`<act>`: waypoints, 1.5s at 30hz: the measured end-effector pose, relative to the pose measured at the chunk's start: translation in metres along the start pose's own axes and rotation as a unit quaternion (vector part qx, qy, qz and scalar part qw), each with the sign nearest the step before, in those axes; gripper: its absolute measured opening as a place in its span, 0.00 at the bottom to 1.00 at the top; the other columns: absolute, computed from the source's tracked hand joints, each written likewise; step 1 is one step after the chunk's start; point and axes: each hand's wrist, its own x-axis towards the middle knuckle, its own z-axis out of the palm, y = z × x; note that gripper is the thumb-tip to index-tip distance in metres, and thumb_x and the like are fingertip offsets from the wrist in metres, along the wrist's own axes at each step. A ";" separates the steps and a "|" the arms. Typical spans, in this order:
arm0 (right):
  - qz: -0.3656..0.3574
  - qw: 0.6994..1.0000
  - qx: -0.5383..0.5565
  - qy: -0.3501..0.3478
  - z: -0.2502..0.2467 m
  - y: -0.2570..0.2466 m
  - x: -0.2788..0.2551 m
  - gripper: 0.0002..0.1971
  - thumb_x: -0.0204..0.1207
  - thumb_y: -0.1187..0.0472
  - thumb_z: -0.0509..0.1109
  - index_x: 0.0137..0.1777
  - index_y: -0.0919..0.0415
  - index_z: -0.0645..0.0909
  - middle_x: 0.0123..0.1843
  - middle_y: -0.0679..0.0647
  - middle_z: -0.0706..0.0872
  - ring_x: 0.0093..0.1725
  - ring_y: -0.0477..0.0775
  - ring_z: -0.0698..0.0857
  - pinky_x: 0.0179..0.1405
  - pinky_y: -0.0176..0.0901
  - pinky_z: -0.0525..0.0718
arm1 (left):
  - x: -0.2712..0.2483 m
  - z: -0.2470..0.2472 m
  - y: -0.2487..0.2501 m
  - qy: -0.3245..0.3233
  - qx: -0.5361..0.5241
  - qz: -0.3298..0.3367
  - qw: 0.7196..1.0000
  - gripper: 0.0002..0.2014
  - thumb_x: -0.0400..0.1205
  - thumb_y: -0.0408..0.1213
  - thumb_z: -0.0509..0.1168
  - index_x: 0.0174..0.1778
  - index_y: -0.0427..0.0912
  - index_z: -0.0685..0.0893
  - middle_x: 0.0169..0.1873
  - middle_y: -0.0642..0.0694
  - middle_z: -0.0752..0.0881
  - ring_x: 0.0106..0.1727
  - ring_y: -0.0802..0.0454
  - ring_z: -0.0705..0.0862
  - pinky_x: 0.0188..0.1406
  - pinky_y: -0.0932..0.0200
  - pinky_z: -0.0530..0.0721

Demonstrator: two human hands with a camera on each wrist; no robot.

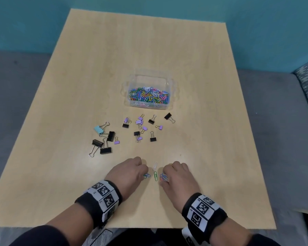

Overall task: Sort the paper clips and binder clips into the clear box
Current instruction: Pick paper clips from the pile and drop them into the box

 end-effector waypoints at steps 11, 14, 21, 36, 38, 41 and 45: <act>0.029 0.998 -0.007 -0.053 -0.009 -0.009 0.017 0.07 0.80 0.63 0.59 0.44 0.51 0.67 0.51 0.51 0.76 0.47 0.51 0.64 0.44 0.41 0.64 | 0.017 -0.008 0.017 -0.051 -0.001 -0.050 0.997 0.10 0.79 0.34 0.62 0.40 0.48 0.65 0.45 0.49 0.73 0.40 0.50 0.69 0.38 0.56 0.70; 0.015 0.997 -0.027 -0.065 -0.011 -0.011 0.020 0.09 0.78 0.66 0.59 0.43 0.51 0.64 0.51 0.52 0.75 0.46 0.52 0.63 0.44 0.41 0.63 | 0.017 -0.007 0.018 -0.048 -0.001 -0.056 0.997 0.10 0.79 0.33 0.61 0.40 0.48 0.65 0.45 0.48 0.72 0.41 0.50 0.70 0.38 0.56 0.70; -0.038 0.996 -0.042 -0.071 -0.016 -0.012 0.017 0.15 0.72 0.73 0.56 0.46 0.51 0.63 0.46 0.51 0.69 0.46 0.53 0.63 0.43 0.42 0.63 | 0.011 -0.006 0.028 -0.046 0.024 -0.069 0.996 0.08 0.78 0.29 0.56 0.42 0.48 0.68 0.46 0.47 0.73 0.39 0.50 0.67 0.36 0.56 0.66; -0.062 0.995 -0.054 -0.065 -0.014 -0.005 0.020 0.13 0.66 0.73 0.62 0.48 0.58 0.73 0.45 0.58 0.80 0.45 0.61 0.77 0.39 0.49 0.74 | 0.007 0.002 0.046 -0.031 0.164 0.013 0.986 0.16 0.51 0.24 0.65 0.34 0.41 0.82 0.25 0.44 0.77 0.23 0.46 0.75 0.18 0.59 0.71; -0.051 0.996 -0.048 -0.050 -0.016 -0.002 0.019 0.12 0.67 0.72 0.61 0.45 0.56 0.69 0.46 0.57 0.78 0.46 0.60 0.76 0.39 0.47 0.71 | 0.009 0.002 0.045 -0.026 0.125 0.004 0.992 0.19 0.49 0.26 0.72 0.34 0.42 0.80 0.26 0.45 0.77 0.24 0.47 0.76 0.19 0.59 0.69; -0.050 0.996 -0.057 -0.036 -0.016 0.002 0.016 0.13 0.65 0.73 0.62 0.43 0.56 0.68 0.44 0.56 0.78 0.44 0.60 0.75 0.36 0.46 0.69 | 0.008 -0.004 0.048 -0.013 0.038 -0.057 0.998 0.12 0.65 0.28 0.67 0.40 0.44 0.75 0.38 0.45 0.79 0.38 0.46 0.77 0.30 0.56 0.67; -0.067 0.990 -0.110 -0.052 -0.011 0.005 0.014 0.23 0.46 0.73 0.73 0.39 0.56 0.70 0.33 0.54 0.77 0.30 0.55 0.73 0.24 0.43 0.66 | 0.006 -0.001 0.047 0.006 0.030 -0.075 0.997 0.12 0.73 0.27 0.56 0.48 0.46 0.73 0.46 0.46 0.78 0.46 0.47 0.72 0.38 0.58 0.63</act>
